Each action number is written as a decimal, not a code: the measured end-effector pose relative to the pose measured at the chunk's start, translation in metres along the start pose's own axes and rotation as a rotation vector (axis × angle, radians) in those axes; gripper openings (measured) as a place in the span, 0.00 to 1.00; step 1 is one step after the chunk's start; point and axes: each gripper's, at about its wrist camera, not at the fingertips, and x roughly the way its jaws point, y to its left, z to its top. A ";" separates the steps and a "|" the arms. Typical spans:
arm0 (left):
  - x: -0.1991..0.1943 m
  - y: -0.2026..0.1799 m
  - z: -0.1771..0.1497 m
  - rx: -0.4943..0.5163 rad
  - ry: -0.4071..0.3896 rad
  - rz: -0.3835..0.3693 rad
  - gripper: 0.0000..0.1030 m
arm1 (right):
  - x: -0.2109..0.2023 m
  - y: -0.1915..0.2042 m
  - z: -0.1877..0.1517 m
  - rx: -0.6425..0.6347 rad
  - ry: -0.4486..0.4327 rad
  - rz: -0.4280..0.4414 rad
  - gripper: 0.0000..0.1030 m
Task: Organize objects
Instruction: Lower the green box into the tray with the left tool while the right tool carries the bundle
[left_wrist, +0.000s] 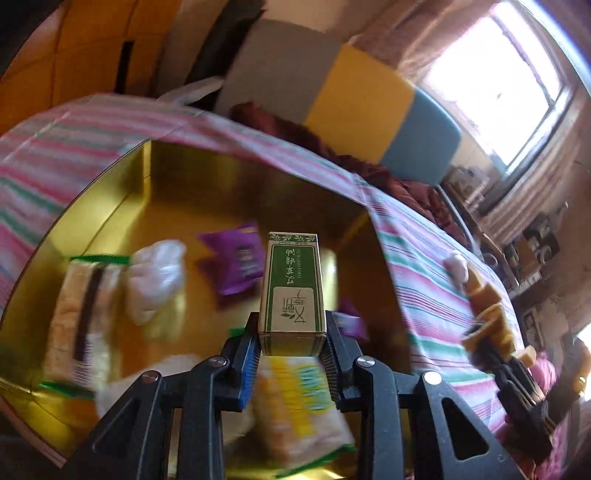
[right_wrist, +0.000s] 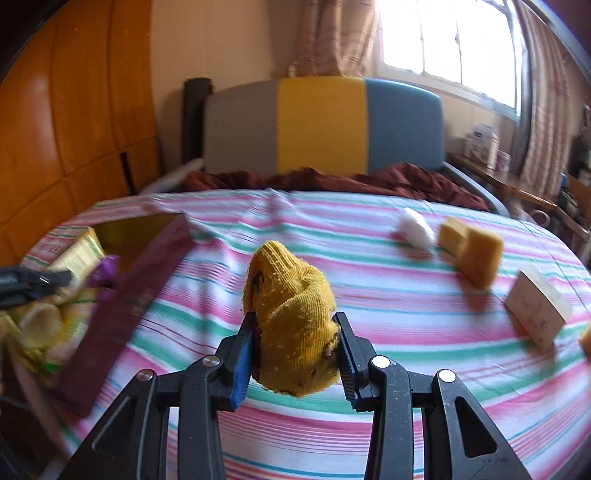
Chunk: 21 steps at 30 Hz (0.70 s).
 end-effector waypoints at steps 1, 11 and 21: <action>0.000 0.007 0.000 -0.016 0.004 0.004 0.30 | -0.003 0.006 0.004 -0.002 -0.007 0.013 0.39; 0.018 0.028 0.004 -0.004 0.071 0.073 0.30 | -0.026 0.074 0.032 -0.057 -0.069 0.172 0.40; -0.003 0.034 0.013 -0.086 0.025 0.096 0.49 | -0.006 0.117 0.039 -0.094 0.006 0.252 0.40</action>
